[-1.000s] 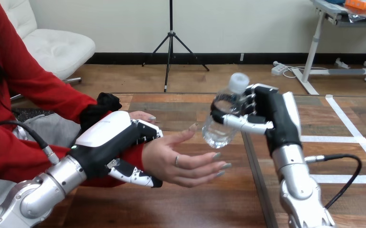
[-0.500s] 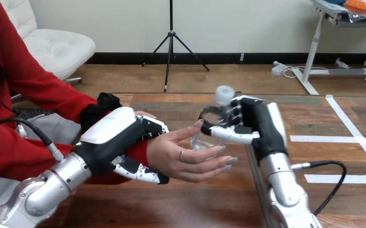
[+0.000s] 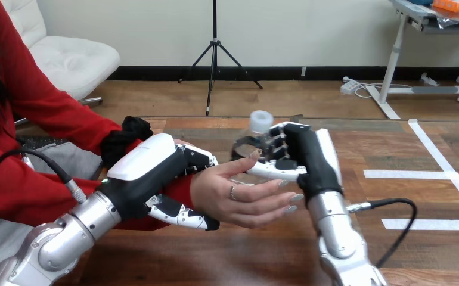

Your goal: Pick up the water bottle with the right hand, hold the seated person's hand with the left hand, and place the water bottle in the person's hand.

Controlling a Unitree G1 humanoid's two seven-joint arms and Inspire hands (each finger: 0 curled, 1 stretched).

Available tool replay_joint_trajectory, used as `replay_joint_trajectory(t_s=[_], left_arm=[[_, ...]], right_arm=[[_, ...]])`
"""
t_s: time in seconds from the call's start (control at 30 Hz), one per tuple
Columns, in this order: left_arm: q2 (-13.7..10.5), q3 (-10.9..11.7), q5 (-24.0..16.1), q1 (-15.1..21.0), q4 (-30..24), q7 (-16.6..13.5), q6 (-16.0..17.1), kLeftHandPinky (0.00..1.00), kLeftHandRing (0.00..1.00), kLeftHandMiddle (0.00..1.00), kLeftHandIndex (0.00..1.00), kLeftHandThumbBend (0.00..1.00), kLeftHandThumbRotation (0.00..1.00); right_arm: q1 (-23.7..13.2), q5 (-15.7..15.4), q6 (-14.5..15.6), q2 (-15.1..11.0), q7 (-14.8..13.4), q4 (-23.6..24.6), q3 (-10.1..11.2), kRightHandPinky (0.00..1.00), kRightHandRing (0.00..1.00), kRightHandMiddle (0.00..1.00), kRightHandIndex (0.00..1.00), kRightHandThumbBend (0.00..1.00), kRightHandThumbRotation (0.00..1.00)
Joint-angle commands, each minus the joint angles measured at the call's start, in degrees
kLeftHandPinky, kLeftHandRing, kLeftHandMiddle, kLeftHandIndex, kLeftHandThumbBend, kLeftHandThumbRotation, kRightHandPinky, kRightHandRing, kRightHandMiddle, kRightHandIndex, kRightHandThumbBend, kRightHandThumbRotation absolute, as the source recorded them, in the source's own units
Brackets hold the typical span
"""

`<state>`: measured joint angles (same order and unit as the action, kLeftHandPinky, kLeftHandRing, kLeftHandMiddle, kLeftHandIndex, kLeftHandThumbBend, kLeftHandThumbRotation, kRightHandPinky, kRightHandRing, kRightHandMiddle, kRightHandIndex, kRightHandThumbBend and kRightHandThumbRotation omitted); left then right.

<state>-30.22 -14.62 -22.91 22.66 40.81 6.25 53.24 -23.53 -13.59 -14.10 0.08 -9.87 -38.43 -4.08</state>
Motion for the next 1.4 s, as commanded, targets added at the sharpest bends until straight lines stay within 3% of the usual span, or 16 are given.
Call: replay_joint_trajectory(t_s=[0.0,0.5,0.97,1.37], left_arm=[[4.2,1.0,2.3,7.3,-4.7,-0.8,2.2,0.28,0.36,0.46,0.50,0.67,0.20],[4.6,0.7,1.4,7.6,-3.8,-0.8,2.0,0.29,0.37,0.47,0.50,0.67,0.20],[5.2,0.2,1.3,7.9,-2.0,-0.3,2.5,0.30,0.37,0.47,0.49,0.67,0.21],[5.5,0.2,0.5,7.8,-1.0,-1.0,2.9,0.30,0.37,0.47,0.49,0.67,0.21]], right_arm=[[-1.9,-1.1,0.6,1.7,-1.9,6.2,-1.3,0.28,0.33,0.40,0.44,0.85,0.00],[0.6,-4.7,5.1,3.9,-4.8,10.3,-4.6,0.31,0.37,0.42,0.44,0.86,0.00],[3.9,-6.9,10.7,4.9,-3.6,17.0,-7.6,0.34,0.39,0.42,0.43,0.85,0.00],[8.3,-9.3,15.1,3.5,-1.8,24.0,-9.3,0.32,0.37,0.42,0.42,0.84,0.00]])
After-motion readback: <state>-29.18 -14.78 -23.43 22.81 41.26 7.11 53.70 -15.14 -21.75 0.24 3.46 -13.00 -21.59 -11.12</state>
